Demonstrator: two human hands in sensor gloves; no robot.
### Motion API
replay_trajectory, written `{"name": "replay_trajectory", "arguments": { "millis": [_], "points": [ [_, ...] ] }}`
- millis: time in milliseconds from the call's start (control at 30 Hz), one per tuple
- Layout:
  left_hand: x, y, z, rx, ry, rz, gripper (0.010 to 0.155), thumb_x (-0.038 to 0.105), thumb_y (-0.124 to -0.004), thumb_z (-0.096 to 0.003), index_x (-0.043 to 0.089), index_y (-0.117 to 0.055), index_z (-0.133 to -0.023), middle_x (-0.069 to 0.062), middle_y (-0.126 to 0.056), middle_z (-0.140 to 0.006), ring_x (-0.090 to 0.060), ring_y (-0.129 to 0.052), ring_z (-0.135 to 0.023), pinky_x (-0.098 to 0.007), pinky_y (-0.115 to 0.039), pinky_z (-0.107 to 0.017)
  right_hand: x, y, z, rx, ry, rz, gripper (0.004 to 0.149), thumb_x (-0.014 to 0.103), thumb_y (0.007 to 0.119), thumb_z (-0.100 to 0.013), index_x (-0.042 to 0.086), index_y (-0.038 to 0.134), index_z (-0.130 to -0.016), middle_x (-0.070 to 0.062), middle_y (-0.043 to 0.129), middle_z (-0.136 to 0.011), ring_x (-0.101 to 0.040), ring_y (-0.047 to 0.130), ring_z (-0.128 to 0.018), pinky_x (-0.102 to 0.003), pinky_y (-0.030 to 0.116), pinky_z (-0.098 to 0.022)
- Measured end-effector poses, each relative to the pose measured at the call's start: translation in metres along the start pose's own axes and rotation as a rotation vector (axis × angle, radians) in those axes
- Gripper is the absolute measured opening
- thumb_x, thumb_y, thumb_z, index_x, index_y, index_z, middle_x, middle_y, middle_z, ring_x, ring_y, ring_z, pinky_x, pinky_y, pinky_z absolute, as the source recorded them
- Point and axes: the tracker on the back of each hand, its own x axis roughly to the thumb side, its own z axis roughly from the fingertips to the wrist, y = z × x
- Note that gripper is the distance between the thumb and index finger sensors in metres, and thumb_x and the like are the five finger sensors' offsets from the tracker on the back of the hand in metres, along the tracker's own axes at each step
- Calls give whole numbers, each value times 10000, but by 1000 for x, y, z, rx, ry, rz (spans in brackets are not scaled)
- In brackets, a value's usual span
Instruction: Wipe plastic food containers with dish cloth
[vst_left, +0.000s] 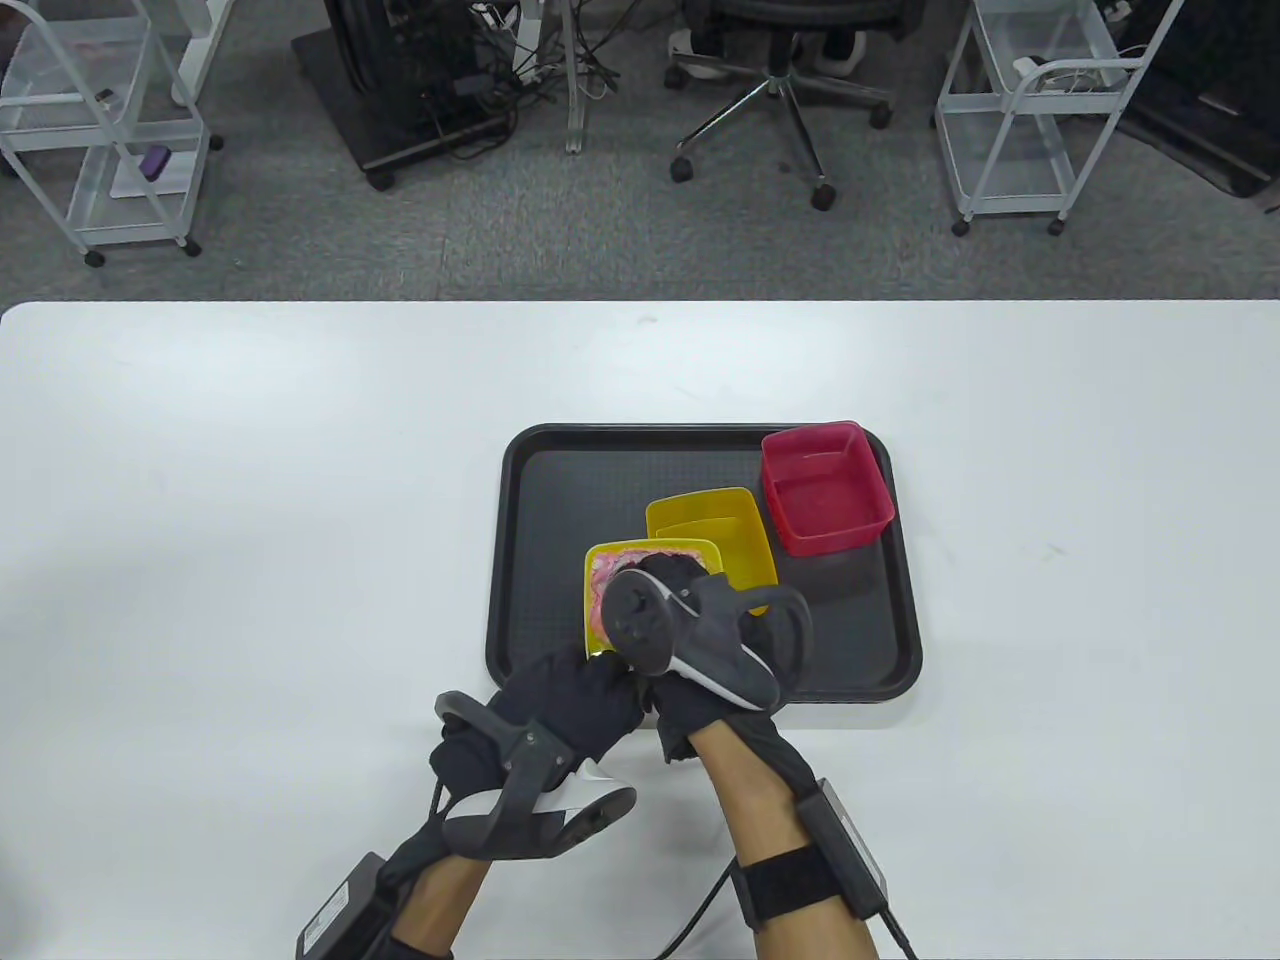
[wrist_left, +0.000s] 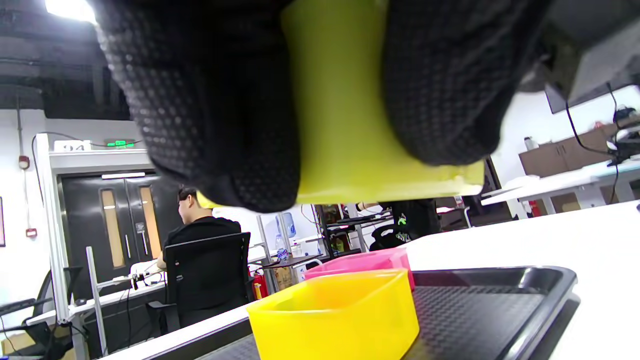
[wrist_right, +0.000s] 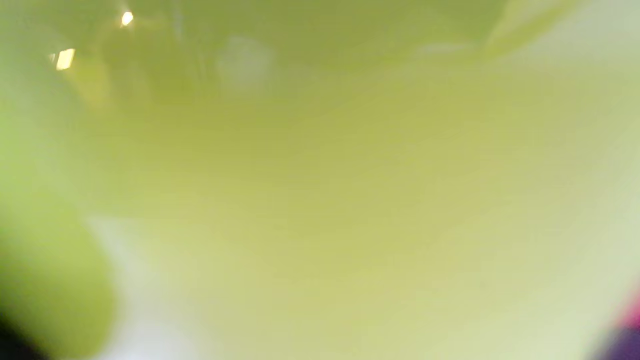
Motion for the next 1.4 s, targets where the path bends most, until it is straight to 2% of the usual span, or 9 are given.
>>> {"name": "replay_trajectory", "arguments": {
  "millis": [100,167,333,467,600,800,933,1133,1400],
  "points": [
    [3,1,0,6,-10,-12,382,508,-935,-398,288,-975,-707,96,-1036,-719,-255,-1126,-563,-294,-1008,-447,-12,2,0,132,131,-442,413,66,835,-432,125,840,-840,-198,831,-909,-469,817,-758,-503,868,-466],
    [1,2,-1,7,6,4,376,509,-933,-400,288,-976,-700,85,-1037,-707,-257,-1131,-543,-293,-1012,-432,-16,5,0,252,164,-618,443,60,822,-445,81,780,-886,-245,782,-929,-487,772,-759,-518,852,-469],
    [-11,-1,2,-19,-7,-15,363,515,-938,-389,327,-966,-698,122,-1031,-728,-245,-1120,-601,-295,-1002,-476,-27,8,2,413,102,-587,426,57,817,-444,109,809,-867,-200,807,-931,-458,776,-775,-525,829,-488],
    [-13,-6,5,-41,-40,-64,363,519,-943,-379,343,-969,-696,154,-1027,-735,-229,-1108,-649,-293,-993,-511,-15,8,6,426,-31,-219,414,36,817,-439,135,827,-841,-158,833,-931,-447,815,-813,-512,829,-534],
    [-8,-7,3,-42,-42,-44,368,519,-936,-385,332,-969,-701,137,-1030,-732,-234,-1109,-636,-292,-993,-503,2,9,10,309,-208,157,396,17,826,-428,176,867,-788,-94,854,-925,-398,813,-862,-505,826,-570],
    [-11,-3,5,-47,-65,13,380,517,-932,-387,322,-962,-711,128,-1024,-743,-238,-1112,-627,-294,-994,-498,10,18,13,88,-410,523,391,21,832,-409,231,894,-733,-38,867,-911,-356,827,-868,-491,829,-581],
    [-11,-8,4,-69,-47,41,379,519,-926,-392,316,-963,-711,122,-1023,-741,-239,-1112,-617,-293,-992,-493,7,26,16,20,-491,577,387,12,832,-402,225,905,-716,-33,883,-896,-347,845,-857,-499,830,-573],
    [-7,-13,1,-128,-57,52,377,530,-907,-404,319,-958,-713,126,-1019,-743,-239,-1106,-622,-292,-988,-498,5,35,20,-39,-514,678,374,12,833,-393,243,931,-670,1,917,-864,-317,875,-842,-495,836,-567],
    [-9,-21,3,-168,-44,43,380,534,-902,-406,318,-958,-714,127,-1019,-741,-236,-1106,-617,-293,-986,-494,-3,17,41,-344,-436,625,378,30,832,-400,248,921,-695,-8,911,-873,-334,876,-834,-490,843,-559]
  ]
}}
